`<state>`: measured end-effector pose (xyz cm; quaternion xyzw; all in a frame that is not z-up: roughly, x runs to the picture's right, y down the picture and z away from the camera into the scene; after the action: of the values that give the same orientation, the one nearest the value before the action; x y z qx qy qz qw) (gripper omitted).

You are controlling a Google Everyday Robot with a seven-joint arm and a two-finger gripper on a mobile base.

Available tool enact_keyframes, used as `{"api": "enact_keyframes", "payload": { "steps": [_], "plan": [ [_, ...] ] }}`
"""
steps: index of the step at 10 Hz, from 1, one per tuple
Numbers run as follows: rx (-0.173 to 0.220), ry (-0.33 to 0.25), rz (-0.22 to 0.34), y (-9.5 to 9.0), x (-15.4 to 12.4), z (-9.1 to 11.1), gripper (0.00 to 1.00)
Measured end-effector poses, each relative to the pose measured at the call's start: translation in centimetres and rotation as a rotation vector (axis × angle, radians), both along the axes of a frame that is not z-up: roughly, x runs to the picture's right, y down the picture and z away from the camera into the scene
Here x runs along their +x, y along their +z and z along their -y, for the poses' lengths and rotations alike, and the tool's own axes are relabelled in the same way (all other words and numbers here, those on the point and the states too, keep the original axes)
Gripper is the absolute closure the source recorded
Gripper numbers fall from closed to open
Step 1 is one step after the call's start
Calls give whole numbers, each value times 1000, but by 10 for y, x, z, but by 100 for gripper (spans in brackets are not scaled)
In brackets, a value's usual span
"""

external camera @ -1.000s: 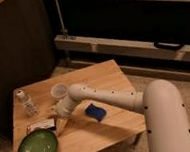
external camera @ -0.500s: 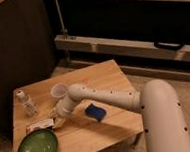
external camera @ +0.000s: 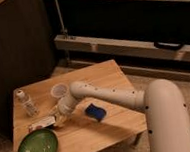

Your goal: Place the eraser in the ceramic cup

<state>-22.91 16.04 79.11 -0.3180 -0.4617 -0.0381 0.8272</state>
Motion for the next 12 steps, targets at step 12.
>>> {"api": "enact_keyframes", "payload": {
  "steps": [12],
  "plan": [
    [23,150,-125,-79,123,175,100]
  ]
}}
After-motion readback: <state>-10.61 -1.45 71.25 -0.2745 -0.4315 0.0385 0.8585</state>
